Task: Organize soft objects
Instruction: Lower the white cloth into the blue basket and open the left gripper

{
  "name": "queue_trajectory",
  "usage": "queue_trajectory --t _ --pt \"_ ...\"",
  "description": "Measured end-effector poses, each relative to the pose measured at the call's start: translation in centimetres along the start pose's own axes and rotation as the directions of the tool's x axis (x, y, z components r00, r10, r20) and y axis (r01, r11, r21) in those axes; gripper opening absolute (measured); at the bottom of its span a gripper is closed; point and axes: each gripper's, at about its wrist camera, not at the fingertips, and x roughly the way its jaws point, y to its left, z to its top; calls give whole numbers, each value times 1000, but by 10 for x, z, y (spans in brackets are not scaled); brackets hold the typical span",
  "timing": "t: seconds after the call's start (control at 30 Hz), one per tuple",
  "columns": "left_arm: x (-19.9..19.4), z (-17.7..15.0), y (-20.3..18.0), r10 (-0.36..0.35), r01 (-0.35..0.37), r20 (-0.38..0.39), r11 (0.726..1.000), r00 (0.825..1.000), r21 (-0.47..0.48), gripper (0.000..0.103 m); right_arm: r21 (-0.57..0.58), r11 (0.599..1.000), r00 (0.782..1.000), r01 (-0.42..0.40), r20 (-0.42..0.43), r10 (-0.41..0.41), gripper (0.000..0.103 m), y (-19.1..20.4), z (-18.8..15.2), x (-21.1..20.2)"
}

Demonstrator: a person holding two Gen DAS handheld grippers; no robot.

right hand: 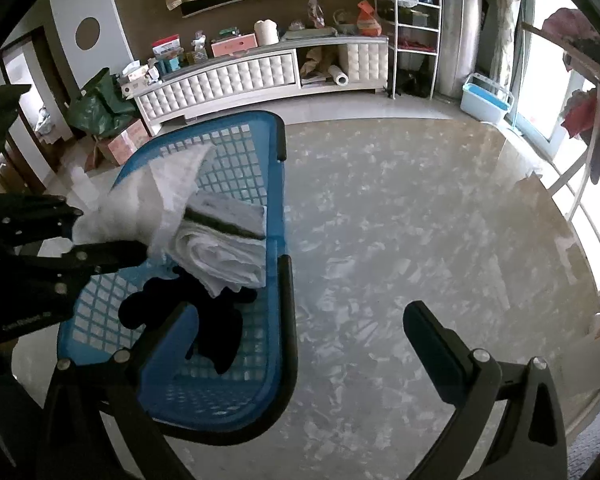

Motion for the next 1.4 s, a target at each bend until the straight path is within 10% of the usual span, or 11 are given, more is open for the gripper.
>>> queue_trajectory --t 0.7,1.0,1.4 --pt "21 5 -7 5 -6 -49 1000 999 -6 25 25 999 1000 -23 -12 23 103 -5 0 1" --pt "12 4 -8 36 -36 -32 999 999 -3 64 28 999 1000 -29 -11 29 103 -4 -2 -5" --pt "-33 -5 -10 74 -75 54 997 996 16 83 31 999 1000 -18 12 17 103 1 -4 -31"
